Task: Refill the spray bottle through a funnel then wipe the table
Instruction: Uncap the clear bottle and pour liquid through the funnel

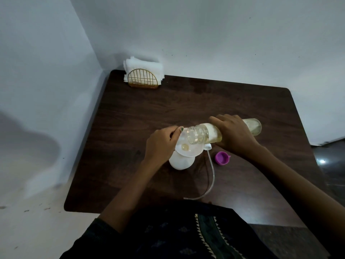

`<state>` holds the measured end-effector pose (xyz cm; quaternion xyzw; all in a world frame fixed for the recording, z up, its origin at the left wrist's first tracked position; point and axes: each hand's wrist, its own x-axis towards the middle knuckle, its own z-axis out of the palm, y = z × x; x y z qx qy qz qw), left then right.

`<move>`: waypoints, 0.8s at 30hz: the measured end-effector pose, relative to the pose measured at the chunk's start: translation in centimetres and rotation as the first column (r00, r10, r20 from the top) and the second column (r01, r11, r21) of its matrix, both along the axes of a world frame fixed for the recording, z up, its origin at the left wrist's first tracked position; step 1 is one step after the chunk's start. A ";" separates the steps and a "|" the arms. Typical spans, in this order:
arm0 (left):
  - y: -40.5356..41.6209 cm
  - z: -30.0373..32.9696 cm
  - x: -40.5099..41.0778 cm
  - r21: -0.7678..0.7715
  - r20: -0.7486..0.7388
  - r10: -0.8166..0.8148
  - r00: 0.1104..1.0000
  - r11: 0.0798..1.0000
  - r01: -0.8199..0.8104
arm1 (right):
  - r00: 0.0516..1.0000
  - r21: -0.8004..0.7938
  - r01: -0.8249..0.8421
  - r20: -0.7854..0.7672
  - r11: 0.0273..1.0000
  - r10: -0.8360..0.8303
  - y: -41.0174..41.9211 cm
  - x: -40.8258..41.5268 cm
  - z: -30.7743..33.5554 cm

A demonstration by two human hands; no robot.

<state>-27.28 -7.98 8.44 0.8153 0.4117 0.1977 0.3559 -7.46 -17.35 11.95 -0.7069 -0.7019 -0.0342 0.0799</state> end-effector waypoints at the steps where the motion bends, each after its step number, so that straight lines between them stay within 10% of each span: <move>1: 0.0 0.0 0.0 -0.002 0.001 -0.001 1.000 1.000 0.001 | 1.000 -0.003 0.001 0.001 1.000 -0.001 0.0 0.0 0.0; 24: 0.0 -0.5 -0.4 -0.007 0.000 0.000 1.000 1.000 0.000 | 1.000 0.002 -0.006 0.003 1.000 0.006 0.0 -0.3 -0.3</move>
